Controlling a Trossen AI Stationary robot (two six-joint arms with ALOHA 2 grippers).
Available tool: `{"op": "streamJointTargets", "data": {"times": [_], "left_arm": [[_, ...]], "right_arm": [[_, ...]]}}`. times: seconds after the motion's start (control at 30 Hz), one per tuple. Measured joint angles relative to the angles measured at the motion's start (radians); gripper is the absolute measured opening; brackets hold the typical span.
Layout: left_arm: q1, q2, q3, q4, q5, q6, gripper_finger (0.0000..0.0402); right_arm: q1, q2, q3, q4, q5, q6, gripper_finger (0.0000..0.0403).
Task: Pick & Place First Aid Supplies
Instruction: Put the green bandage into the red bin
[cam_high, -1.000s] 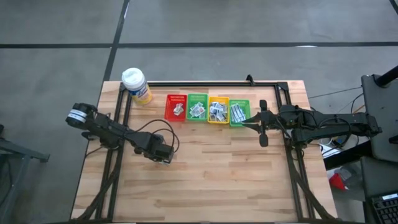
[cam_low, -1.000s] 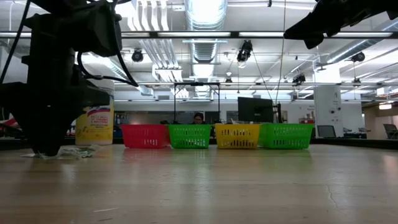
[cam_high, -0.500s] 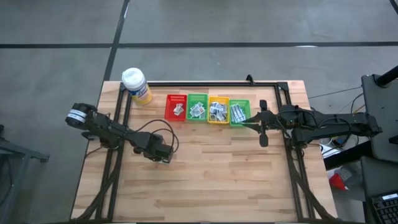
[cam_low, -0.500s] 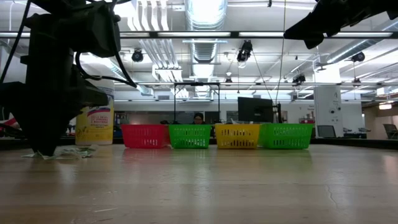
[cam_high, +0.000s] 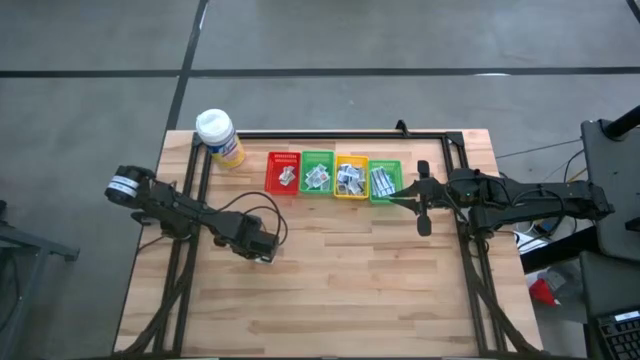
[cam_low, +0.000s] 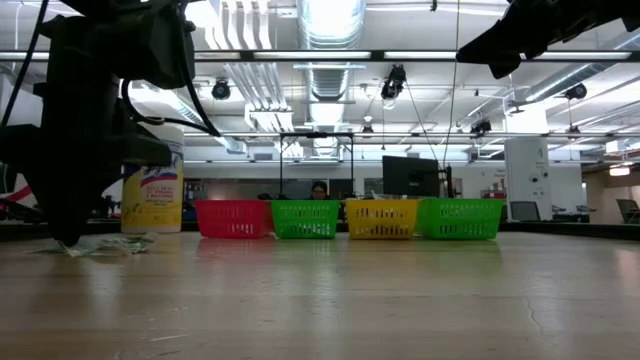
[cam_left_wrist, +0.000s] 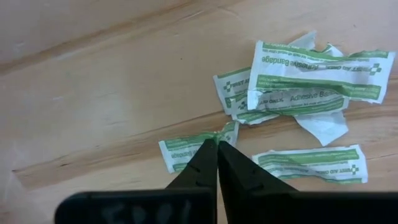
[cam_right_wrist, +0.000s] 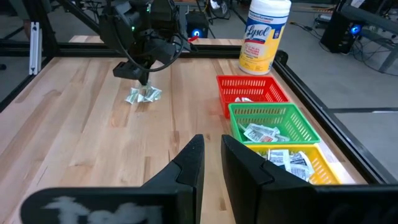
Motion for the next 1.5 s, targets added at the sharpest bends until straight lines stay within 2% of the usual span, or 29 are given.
{"op": "streamJointTargets", "data": {"times": [0.33, 0.6, 0.77, 0.93, 1.1, 1.3, 1.5], "left_arm": [[0.0, -0.01, 0.028, -0.026, 0.0, 0.014, 0.0002], [0.002, -0.09, 0.147, -0.26, 0.0, 0.015, 0.0001], [0.006, -0.136, 0.248, -0.379, -0.077, 0.013, 0.0], [0.023, -0.15, 0.354, -0.421, -0.202, 0.034, 0.0], [0.061, -0.143, 0.465, -0.423, -0.356, 0.155, 0.0], [0.139, -0.121, 0.577, -0.406, -0.545, 0.4, 0.0], [0.253, -0.073, 0.658, -0.287, -0.62, 0.719, 0.0]], "right_arm": [[0.0, 0.0, 0.0, 0.0, 0.0, 0.0, 0.0052], [0.0, 0.0, 0.0, 0.0, 0.0, 0.001, 0.0052], [0.0, 0.0, 0.0, 0.0, 0.0, 0.001, 0.0052], [0.0, 0.0, 0.0, 0.0, 0.0, 0.001, 0.0052], [0.0, 0.0, 0.0, 0.0, 0.0, 0.001, 0.0052], [0.0, 0.0, 0.0, 0.0, 0.0, 0.0, 0.0052], [0.0, 0.0, 0.0, 0.0, 0.0, 0.001, 0.0052]]}}
